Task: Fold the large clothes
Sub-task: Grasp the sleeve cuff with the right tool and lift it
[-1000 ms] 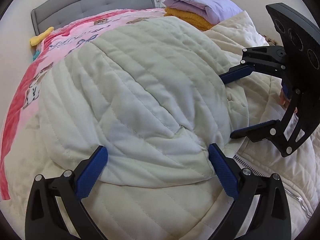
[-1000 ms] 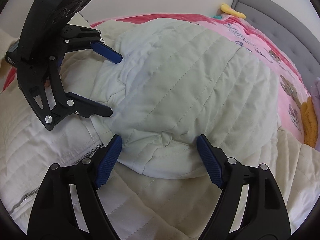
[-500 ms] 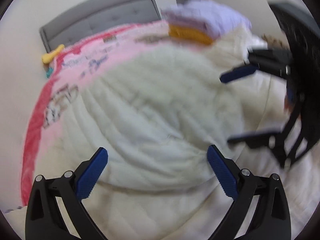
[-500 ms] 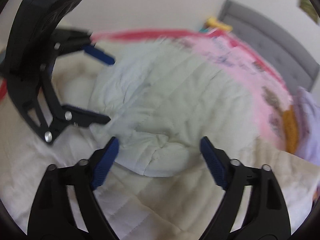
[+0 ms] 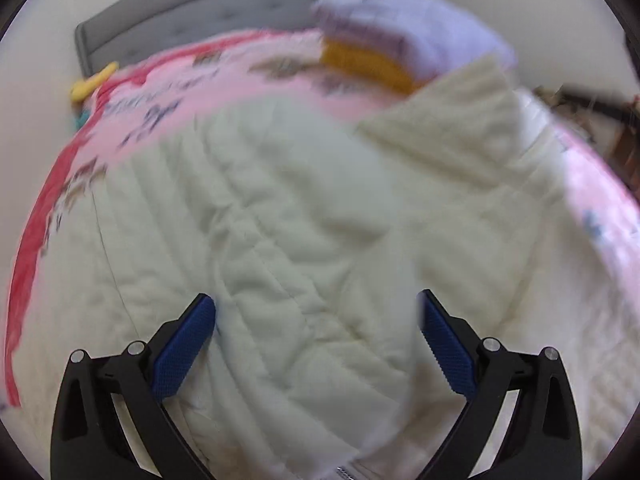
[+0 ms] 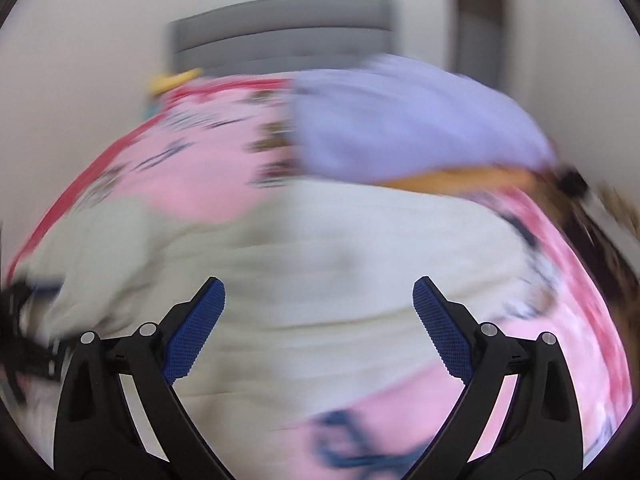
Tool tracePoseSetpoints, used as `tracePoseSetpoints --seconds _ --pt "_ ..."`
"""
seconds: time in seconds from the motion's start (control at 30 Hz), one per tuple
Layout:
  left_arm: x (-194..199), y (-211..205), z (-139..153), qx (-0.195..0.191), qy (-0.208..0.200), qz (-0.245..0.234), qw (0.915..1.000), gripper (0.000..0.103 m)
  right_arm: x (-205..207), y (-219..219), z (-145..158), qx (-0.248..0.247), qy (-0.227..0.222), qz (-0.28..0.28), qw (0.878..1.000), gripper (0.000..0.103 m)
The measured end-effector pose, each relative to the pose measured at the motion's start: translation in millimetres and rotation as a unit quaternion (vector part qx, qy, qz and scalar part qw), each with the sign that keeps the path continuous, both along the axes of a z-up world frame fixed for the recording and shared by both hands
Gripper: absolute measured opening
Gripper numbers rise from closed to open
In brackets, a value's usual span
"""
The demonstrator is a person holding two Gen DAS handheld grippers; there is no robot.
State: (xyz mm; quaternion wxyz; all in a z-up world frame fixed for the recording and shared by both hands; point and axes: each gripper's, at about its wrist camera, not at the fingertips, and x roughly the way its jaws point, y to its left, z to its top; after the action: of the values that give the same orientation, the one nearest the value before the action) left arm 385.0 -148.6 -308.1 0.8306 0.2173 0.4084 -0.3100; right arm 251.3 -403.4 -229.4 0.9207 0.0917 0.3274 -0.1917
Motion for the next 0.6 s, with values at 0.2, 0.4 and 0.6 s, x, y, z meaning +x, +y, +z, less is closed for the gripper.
tracePoseSetpoints --seconds 0.2,0.4,0.6 --pt "-3 -6 -12 0.03 -0.013 -0.007 0.9994 0.098 1 -161 -31 0.085 0.007 -0.131 0.988 0.089" --pt "-6 -8 -14 0.048 -0.025 -0.002 0.9985 0.099 4 -258 -81 0.221 -0.019 -0.184 0.958 0.065" --pt "-5 -15 -15 0.058 -0.024 0.008 0.998 0.099 -1 -284 -107 0.294 -0.045 -0.186 0.936 0.071"
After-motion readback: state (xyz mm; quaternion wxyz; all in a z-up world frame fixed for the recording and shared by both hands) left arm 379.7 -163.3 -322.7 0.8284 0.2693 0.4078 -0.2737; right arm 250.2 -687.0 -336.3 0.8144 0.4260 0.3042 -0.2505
